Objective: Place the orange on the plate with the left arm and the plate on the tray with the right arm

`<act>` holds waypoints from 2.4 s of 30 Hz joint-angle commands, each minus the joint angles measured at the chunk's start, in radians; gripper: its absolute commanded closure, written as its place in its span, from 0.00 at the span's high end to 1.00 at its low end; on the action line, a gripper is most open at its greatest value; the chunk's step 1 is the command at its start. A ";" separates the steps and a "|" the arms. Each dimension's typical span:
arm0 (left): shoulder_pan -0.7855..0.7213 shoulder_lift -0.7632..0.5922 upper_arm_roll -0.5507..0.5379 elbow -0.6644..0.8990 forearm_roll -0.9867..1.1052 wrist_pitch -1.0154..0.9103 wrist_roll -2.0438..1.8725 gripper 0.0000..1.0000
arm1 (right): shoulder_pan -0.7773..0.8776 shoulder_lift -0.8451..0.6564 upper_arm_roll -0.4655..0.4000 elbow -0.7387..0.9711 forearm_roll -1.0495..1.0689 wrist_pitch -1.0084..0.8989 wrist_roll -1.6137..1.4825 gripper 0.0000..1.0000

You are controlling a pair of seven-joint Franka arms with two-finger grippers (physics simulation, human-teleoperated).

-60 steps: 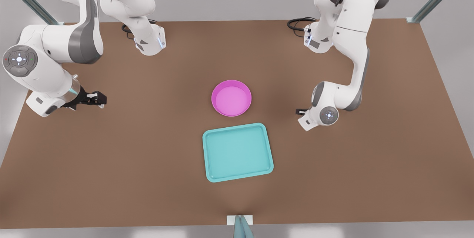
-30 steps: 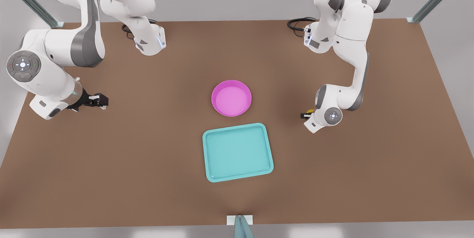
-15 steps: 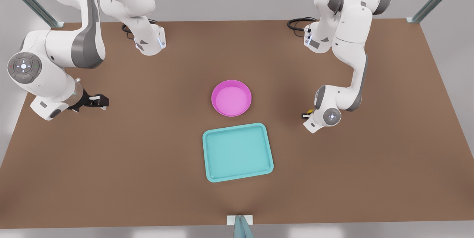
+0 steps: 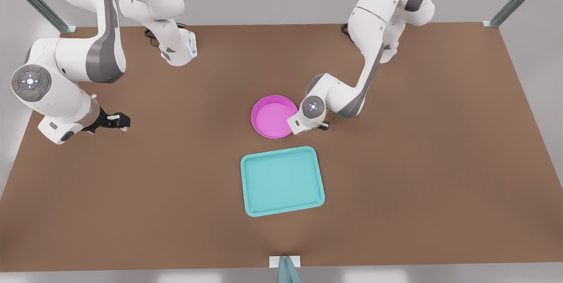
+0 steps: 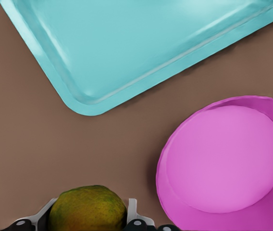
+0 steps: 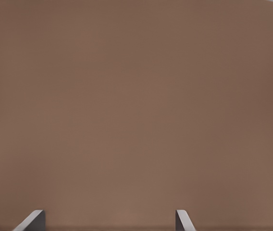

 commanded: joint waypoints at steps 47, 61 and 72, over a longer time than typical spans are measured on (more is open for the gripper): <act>0.666 -0.376 -0.073 0.260 0.129 -0.532 0.118 1.00 | 0.413 0.319 0.011 -0.567 0.983 0.669 -0.561 1.00; 0.666 -0.376 -0.071 0.260 0.129 -0.532 0.113 1.00 | 0.500 0.446 0.011 -0.460 0.997 0.672 -0.558 1.00; 0.666 -0.369 -0.065 0.270 0.110 -0.551 0.106 1.00 | 0.502 0.460 0.011 -0.442 0.988 0.671 -0.568 0.41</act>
